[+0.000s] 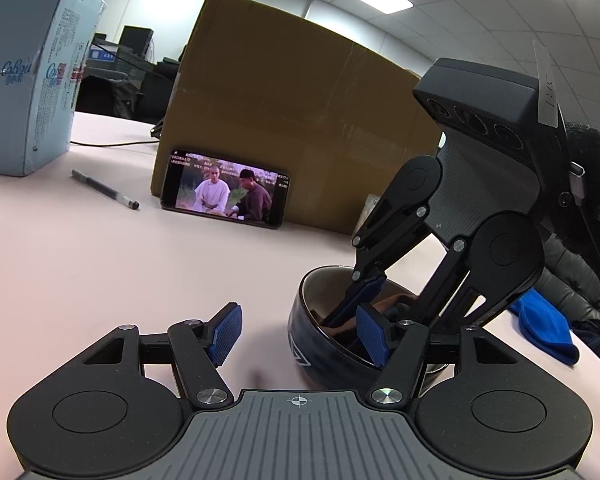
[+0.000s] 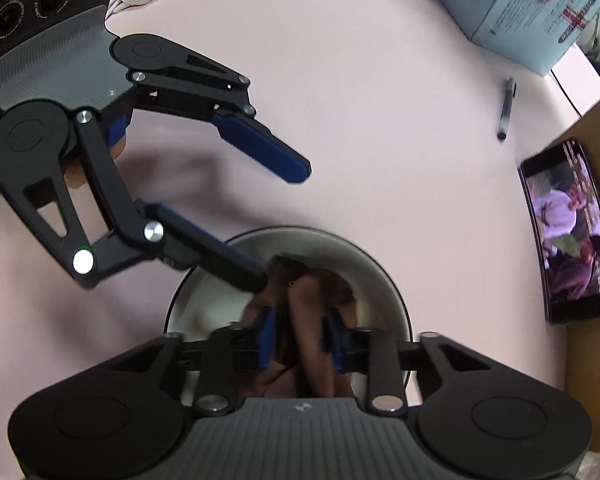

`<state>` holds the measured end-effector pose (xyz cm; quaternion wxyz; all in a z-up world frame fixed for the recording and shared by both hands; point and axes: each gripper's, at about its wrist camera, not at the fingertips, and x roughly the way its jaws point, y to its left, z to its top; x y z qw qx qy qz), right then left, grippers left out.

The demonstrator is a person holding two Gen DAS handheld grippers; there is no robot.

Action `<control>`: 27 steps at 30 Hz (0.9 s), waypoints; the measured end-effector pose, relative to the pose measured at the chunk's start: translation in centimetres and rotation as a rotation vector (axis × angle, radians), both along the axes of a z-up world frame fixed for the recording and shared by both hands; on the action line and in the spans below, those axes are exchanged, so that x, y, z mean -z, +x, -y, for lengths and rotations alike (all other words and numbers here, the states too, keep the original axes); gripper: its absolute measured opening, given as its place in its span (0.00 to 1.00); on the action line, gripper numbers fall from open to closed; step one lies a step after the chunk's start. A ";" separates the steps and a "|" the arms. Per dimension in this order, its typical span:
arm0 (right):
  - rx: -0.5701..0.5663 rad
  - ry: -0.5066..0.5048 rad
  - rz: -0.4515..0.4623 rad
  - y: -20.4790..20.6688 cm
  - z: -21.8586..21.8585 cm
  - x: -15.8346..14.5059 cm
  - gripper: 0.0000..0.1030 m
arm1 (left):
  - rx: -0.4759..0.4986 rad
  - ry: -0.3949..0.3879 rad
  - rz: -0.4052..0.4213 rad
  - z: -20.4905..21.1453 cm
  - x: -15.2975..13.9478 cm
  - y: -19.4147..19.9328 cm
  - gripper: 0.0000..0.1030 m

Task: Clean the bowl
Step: 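Wipe inside the bowl with the cloth held in the right gripper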

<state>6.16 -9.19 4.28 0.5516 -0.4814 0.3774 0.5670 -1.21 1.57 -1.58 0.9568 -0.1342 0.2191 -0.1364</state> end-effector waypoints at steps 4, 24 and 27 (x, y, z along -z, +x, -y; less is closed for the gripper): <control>0.003 0.005 0.048 -0.1 -0.2 -0.1 0.18 | -0.007 0.007 -0.004 0.0 0.1 0.0 0.62; 0.019 0.033 0.059 -0.3 0.4 -0.1 0.13 | -0.016 0.039 -0.028 0.4 0.3 0.1 0.67; 0.044 0.014 0.086 -0.2 1.0 -0.3 0.13 | -0.015 0.040 -0.026 0.4 0.2 0.1 0.67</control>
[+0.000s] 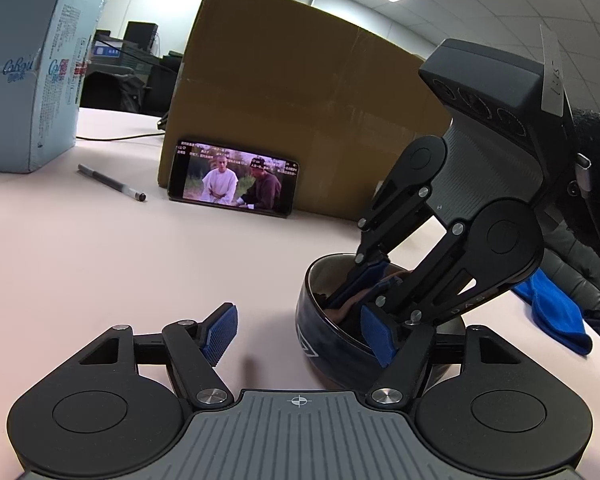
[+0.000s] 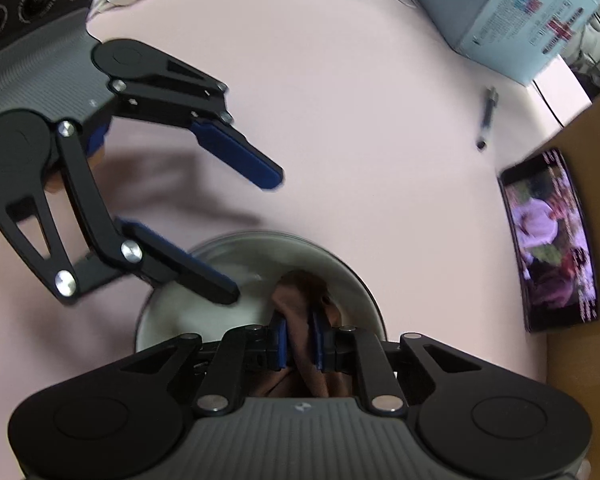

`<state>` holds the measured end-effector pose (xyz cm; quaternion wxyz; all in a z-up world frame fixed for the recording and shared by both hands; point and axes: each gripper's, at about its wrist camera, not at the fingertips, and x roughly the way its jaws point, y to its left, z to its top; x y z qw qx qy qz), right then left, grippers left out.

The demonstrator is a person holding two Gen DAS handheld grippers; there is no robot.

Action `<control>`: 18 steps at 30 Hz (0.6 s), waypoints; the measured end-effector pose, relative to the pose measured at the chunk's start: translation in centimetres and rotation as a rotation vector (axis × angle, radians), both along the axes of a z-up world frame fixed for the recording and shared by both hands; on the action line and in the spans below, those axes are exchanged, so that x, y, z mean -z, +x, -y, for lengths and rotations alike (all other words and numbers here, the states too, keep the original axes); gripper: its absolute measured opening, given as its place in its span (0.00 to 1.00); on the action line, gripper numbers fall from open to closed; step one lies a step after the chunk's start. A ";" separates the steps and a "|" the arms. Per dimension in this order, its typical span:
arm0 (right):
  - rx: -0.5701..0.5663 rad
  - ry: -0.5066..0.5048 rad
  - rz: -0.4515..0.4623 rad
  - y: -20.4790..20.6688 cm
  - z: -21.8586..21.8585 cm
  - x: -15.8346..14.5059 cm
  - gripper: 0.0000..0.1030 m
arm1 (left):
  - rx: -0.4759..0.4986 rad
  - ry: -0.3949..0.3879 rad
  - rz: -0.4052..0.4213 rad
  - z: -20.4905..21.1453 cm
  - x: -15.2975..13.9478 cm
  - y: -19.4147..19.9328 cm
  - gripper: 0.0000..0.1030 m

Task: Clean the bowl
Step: 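Wipe inside the bowl with the cloth held in the right gripper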

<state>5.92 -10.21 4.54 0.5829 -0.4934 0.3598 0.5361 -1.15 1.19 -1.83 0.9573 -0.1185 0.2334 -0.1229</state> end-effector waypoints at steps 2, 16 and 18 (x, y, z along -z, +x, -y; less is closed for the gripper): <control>0.010 -0.014 0.005 0.0 0.4 0.0 0.13 | 0.000 0.001 0.001 0.0 0.0 -0.1 0.67; -0.021 -0.037 -0.045 -0.3 0.4 -0.1 0.19 | 0.004 0.003 -0.001 0.0 0.0 0.0 0.67; -0.020 -0.036 -0.048 -0.2 0.4 -0.2 0.19 | 0.004 0.003 -0.001 0.0 0.0 0.0 0.67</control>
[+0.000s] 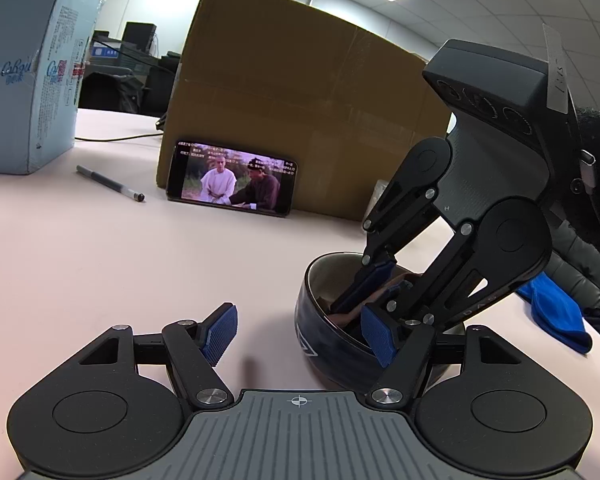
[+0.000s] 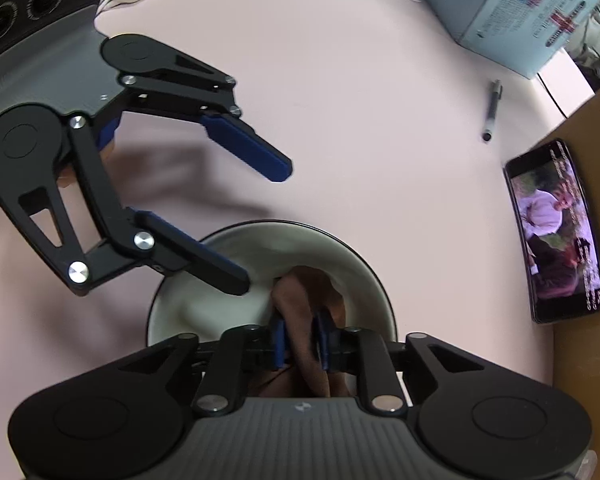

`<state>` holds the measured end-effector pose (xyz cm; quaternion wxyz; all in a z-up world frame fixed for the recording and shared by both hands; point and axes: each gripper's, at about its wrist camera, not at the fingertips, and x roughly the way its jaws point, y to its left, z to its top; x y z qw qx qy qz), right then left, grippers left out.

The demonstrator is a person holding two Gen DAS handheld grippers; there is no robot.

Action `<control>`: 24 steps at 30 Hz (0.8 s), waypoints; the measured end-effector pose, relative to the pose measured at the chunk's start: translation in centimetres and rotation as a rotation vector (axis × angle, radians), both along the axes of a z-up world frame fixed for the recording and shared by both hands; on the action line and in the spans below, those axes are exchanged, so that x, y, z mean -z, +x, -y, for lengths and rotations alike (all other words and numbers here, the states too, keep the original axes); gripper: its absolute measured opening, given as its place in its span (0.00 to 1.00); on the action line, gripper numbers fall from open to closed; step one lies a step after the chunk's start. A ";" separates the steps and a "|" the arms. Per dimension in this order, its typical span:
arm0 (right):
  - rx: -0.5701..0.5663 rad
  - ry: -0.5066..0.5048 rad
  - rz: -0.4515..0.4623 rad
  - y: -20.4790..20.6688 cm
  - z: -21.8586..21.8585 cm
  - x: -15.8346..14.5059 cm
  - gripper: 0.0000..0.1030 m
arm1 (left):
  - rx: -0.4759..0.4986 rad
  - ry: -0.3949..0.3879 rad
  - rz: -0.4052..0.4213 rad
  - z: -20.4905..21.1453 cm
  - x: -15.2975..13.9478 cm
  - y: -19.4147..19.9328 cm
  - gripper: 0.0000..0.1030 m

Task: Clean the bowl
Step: 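Wipe inside the bowl with the cloth held in the right gripper, then lift the cloth out of the bowl with the right gripper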

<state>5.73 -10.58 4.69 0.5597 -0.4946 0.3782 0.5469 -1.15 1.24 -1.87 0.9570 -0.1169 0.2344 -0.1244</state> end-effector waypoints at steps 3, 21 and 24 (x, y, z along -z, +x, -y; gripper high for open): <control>0.001 0.001 -0.004 0.1 0.0 0.0 0.26 | 0.000 0.000 0.000 0.0 0.0 0.0 0.67; -0.007 -0.069 -0.035 0.3 -0.4 0.3 0.30 | 0.003 0.000 0.000 0.1 0.1 0.2 0.67; -0.013 -0.079 -0.050 0.3 -0.5 0.3 0.22 | 0.003 -0.001 0.000 0.1 0.1 0.2 0.67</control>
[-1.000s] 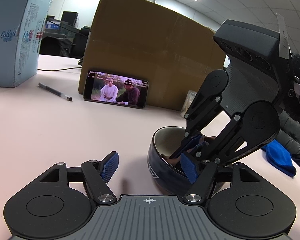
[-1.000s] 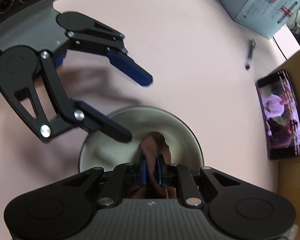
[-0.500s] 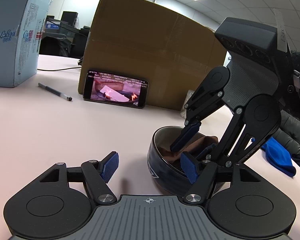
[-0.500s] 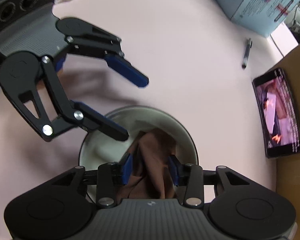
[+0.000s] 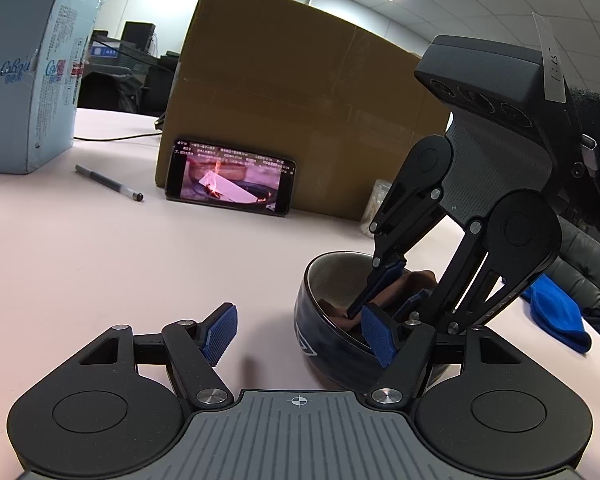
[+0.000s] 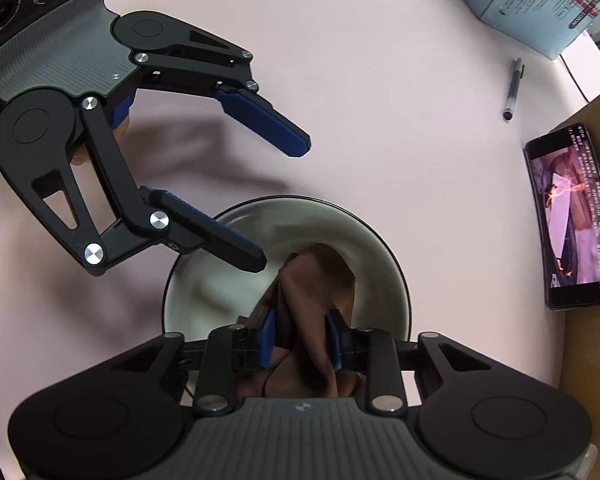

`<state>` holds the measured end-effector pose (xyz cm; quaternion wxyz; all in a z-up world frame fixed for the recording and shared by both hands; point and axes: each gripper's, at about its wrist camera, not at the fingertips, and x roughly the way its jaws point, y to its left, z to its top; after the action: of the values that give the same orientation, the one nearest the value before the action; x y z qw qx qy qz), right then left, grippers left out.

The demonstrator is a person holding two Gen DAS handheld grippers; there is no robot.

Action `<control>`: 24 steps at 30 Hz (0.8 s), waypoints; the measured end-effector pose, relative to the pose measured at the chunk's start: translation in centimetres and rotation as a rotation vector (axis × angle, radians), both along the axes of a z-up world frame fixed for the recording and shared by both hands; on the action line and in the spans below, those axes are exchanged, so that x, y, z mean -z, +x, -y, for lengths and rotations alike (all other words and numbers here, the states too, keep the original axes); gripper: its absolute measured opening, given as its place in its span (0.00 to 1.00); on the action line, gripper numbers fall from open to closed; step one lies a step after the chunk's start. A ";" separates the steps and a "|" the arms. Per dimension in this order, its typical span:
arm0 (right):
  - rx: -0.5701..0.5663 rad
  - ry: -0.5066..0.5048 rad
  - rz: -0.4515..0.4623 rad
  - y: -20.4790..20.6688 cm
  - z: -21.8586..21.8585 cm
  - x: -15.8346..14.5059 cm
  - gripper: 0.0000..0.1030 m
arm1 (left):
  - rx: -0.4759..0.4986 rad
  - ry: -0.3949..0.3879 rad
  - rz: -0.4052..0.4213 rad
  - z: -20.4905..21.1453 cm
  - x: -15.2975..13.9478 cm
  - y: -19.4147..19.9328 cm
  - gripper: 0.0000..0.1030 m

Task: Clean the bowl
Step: 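Lift the cloth out of the bowl with the right gripper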

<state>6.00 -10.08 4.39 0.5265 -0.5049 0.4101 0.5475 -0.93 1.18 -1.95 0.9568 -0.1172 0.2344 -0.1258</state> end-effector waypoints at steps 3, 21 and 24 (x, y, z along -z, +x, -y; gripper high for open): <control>0.009 0.030 -0.005 0.0 0.5 -0.1 0.13 | 0.000 0.000 0.001 0.0 0.0 -0.1 0.67; 0.811 1.177 -0.102 -1.7 19.8 -0.5 0.10 | -0.003 -0.002 0.004 0.0 -0.1 -0.1 0.68; 1.005 1.250 -0.157 -2.9 22.0 1.1 0.10 | -0.002 0.005 0.006 0.1 -0.1 -0.2 0.68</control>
<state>3.12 -32.11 3.25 0.8646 0.1679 0.2419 0.4071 -1.08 1.03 -1.85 0.9579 -0.1147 0.2319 -0.1244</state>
